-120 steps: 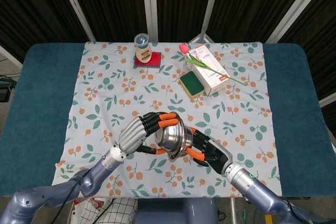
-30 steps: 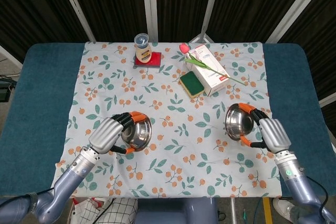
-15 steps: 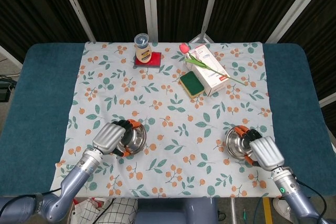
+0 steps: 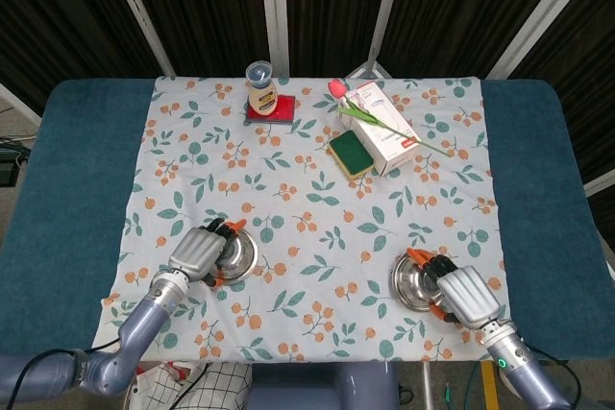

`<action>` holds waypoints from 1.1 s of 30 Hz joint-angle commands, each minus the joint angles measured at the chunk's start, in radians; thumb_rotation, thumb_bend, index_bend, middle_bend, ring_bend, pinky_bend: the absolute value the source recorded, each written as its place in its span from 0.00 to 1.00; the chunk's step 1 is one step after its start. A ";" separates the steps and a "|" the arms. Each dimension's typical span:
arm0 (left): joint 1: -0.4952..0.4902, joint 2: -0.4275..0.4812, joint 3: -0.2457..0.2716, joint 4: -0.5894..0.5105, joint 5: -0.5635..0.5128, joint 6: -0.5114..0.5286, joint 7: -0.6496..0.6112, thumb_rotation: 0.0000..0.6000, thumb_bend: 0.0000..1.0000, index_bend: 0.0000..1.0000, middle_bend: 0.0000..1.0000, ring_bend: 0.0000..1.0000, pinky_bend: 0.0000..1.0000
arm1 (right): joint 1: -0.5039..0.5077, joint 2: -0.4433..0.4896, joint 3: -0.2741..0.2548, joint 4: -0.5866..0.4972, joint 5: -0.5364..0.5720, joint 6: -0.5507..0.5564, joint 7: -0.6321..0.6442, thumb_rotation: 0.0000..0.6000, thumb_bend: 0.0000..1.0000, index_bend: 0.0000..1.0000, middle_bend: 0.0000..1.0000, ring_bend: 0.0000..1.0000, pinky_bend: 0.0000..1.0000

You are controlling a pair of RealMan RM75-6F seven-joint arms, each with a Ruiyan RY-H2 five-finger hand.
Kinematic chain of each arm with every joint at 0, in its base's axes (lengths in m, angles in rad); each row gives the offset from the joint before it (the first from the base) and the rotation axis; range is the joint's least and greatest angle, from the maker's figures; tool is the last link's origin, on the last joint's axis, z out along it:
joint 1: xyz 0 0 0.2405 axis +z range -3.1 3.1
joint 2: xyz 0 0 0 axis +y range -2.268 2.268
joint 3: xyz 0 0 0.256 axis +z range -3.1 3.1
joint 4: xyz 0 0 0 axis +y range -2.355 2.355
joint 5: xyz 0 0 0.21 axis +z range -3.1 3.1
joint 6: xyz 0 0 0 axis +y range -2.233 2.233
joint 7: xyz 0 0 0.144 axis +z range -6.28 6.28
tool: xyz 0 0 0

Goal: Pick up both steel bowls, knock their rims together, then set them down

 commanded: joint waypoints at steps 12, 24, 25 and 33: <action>0.055 0.038 0.007 -0.049 0.281 0.058 -0.241 0.93 0.05 0.00 0.00 0.00 0.15 | 0.014 0.052 0.018 -0.147 -0.004 0.019 -0.011 0.77 0.33 0.00 0.00 0.00 0.38; 0.301 0.209 0.249 -0.127 0.556 0.378 0.041 0.92 0.05 0.00 0.00 0.00 0.12 | -0.127 0.129 0.040 -0.213 -0.003 0.263 -0.230 0.99 0.33 0.00 0.00 0.00 0.17; 0.334 0.198 0.259 -0.100 0.578 0.426 0.053 0.92 0.05 0.00 0.00 0.00 0.12 | -0.141 0.135 0.038 -0.220 0.013 0.270 -0.241 0.99 0.33 0.00 0.00 0.00 0.17; 0.591 0.082 0.243 0.225 0.649 0.780 -0.022 0.97 0.05 0.00 0.00 0.00 0.12 | -0.236 0.112 0.114 -0.164 0.220 0.352 -0.254 1.00 0.33 0.00 0.00 0.00 0.09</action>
